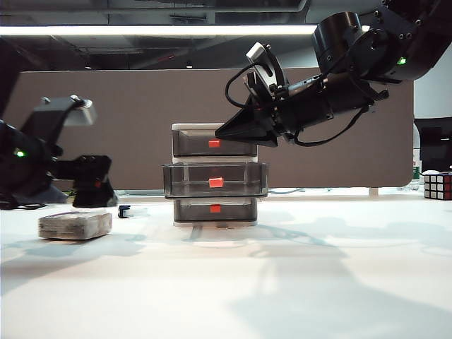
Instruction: Open the second layer of the drawer on the table, pick up a pack of napkins on the table and put it in, and finally close the drawer.
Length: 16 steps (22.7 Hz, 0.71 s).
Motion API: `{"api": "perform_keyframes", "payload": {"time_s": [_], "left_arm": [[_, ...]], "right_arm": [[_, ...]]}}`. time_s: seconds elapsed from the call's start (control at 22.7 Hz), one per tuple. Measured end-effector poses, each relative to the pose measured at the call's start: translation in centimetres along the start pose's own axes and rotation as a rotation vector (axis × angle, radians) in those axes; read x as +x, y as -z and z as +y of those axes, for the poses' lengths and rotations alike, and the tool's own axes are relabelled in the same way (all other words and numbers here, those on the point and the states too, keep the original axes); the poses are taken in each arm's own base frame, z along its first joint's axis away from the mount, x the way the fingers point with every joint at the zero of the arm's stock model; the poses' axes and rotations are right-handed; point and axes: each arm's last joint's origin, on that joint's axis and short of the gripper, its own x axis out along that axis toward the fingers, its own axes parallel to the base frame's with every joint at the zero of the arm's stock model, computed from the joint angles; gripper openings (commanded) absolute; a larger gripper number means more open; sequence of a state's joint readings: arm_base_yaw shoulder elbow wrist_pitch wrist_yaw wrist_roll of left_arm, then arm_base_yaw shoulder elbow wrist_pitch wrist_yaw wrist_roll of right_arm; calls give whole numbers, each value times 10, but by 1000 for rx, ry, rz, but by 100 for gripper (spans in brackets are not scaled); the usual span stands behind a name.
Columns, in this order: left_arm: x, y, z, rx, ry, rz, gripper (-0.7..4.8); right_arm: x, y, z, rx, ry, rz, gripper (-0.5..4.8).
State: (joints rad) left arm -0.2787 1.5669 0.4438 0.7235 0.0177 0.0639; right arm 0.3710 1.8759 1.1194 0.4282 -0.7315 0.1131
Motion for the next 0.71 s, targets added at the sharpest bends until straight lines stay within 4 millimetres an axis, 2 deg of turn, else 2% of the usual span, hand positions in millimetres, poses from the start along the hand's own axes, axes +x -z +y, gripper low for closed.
{"api": "perform_keyframes", "payload": {"time_s": [0.18, 0.44, 0.71], "left_arm": [[13, 0, 0, 13, 5, 47, 479], [14, 4, 1, 75, -14, 91, 479], [24, 8, 1, 81, -22, 90, 479]], "right_arm": [[0, 0, 0, 1, -5, 1, -5], [0, 1, 0, 10, -4, 12, -5], [0, 1, 0, 11, -4, 14, -5]]}}
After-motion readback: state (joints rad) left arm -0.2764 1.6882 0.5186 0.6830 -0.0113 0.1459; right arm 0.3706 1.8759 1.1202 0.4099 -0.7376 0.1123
